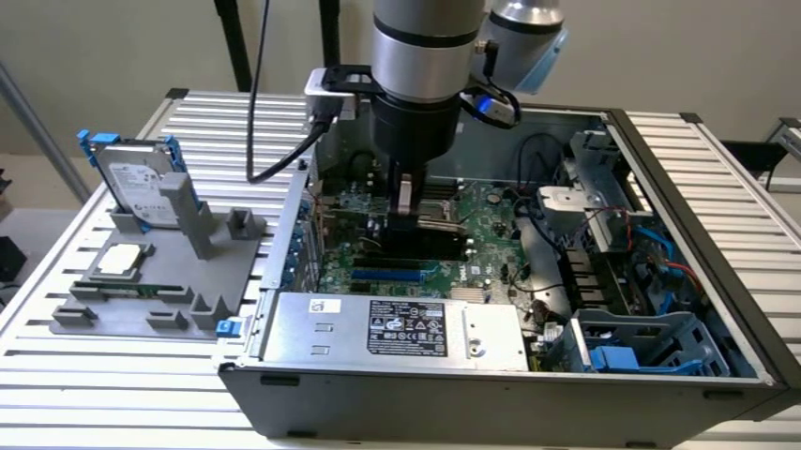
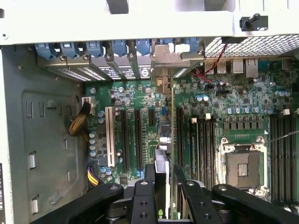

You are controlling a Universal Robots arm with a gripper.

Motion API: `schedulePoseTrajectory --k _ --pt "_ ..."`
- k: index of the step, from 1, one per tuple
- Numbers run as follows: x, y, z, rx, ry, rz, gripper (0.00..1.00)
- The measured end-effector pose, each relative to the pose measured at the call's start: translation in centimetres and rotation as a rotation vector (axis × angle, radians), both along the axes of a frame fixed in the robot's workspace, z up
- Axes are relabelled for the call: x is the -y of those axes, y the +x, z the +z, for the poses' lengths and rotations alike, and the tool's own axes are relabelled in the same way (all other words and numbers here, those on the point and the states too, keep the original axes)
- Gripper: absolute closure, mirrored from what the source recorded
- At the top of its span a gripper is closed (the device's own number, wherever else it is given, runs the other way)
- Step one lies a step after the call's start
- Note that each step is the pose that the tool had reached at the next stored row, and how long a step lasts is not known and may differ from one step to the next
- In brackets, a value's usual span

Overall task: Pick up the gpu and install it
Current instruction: 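Insert the gpu into the slot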

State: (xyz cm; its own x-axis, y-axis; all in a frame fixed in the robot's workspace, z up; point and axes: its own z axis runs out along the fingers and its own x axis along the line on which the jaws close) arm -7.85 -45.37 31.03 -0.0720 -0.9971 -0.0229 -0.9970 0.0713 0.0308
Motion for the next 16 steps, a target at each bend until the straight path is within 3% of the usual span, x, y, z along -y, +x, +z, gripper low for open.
schedulePoseTrajectory --k 16 --pt "-0.28 -0.9 -2.35 0.0001 -0.0001 0.0 0.74"
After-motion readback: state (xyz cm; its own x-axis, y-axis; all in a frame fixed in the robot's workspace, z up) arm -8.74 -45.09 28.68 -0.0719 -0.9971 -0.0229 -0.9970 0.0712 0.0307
